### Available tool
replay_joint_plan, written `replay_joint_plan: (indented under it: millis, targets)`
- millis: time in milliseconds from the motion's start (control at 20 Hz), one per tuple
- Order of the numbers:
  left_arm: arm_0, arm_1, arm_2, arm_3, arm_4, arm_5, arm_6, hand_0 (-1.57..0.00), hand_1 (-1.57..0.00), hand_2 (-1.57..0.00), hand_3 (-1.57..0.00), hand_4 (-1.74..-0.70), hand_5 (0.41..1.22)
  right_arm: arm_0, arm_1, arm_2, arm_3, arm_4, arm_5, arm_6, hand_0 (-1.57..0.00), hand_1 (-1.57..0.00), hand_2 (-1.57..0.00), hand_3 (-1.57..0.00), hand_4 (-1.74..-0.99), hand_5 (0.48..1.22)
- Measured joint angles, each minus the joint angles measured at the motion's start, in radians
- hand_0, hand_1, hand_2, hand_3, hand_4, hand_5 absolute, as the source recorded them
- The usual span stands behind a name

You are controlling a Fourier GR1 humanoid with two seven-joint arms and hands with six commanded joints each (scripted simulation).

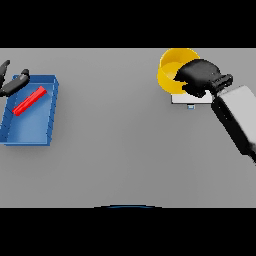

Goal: Pick up the red beaker and tilt it to pour out 1 green nut into yellow bowl. Pick up the yellow bowl and place it on the metallic measuring scale.

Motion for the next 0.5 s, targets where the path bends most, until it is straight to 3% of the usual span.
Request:
replay_joint_plan:
  millis: [300,500]
  targets:
    - [-0.001,0.011,0.002,-0.022,0.007,0.001,0.05,0.0,0.0,0.0,0.0,-0.86,0.779,-0.036,0.024,-0.047,0.213,0.023,-0.092,-0.023,-1.57,-1.57,-1.5,-1.18,-1.741,1.221]
    - [-0.01,-0.001,-0.01,0.008,-0.011,0.003,0.049,0.0,0.0,0.0,0.0,-0.86,0.802,-0.053,0.033,-0.067,0.319,0.033,-0.138,-0.079,-1.57,-1.57,-1.41,-1.32,-1.741,1.221]
